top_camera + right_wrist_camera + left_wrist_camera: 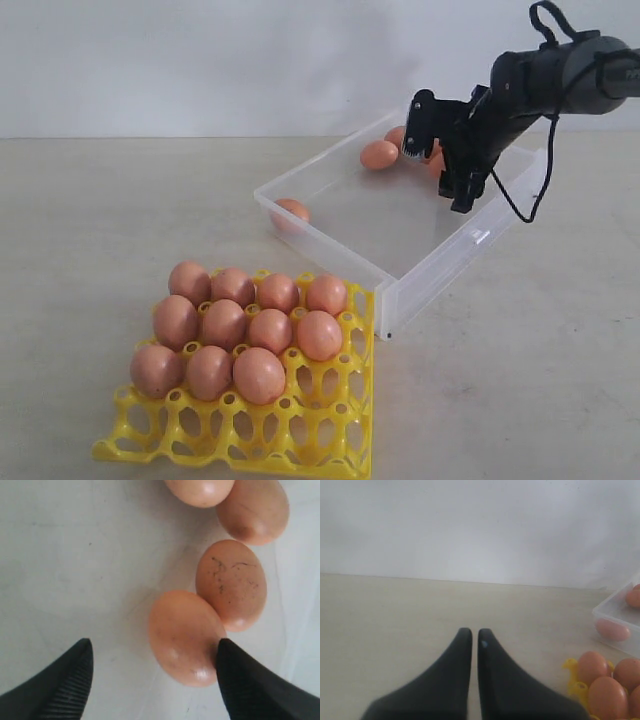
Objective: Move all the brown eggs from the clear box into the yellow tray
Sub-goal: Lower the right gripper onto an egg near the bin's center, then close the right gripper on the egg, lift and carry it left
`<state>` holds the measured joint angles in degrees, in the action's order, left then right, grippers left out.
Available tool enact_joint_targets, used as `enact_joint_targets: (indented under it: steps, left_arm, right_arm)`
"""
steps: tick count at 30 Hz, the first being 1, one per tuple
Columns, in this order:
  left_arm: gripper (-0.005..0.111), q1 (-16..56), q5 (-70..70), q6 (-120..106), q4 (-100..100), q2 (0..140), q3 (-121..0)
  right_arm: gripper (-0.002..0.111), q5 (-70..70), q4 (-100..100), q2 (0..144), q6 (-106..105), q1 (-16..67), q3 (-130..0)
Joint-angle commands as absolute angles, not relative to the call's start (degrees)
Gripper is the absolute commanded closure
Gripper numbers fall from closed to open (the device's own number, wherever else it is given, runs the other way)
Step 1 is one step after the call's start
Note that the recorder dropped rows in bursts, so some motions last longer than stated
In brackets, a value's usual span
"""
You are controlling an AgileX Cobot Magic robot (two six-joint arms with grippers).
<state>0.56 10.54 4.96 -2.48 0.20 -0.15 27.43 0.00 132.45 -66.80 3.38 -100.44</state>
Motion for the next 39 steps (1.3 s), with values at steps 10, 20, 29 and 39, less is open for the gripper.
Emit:
enact_joint_targets:
  steps: [10, 20, 29, 39]
  left_arm:
    - [0.103, 0.2, 10.3, 4.9, -2.4, 0.0, 0.0]
    - [0.103, 0.2, 10.3, 4.9, -2.4, 0.0, 0.0]
    - [0.103, 0.2, 10.3, 4.9, -2.4, 0.0, 0.0]
    - [0.103, 0.2, 10.3, 4.9, -2.4, 0.0, 0.0]
  right_arm:
    - [0.061, 21.4, 1.0, 137.2, -63.6, 2.7, -100.7]
    - [0.108, 22.6, 1.0, 133.8, -52.7, 3.8, -100.7]
    - [0.108, 32.7, 26.2, 129.3, -39.5, 3.9, -100.6]
    - [0.108, 24.2, 86.7, 112.3, -75.8, 3.8, -71.8]
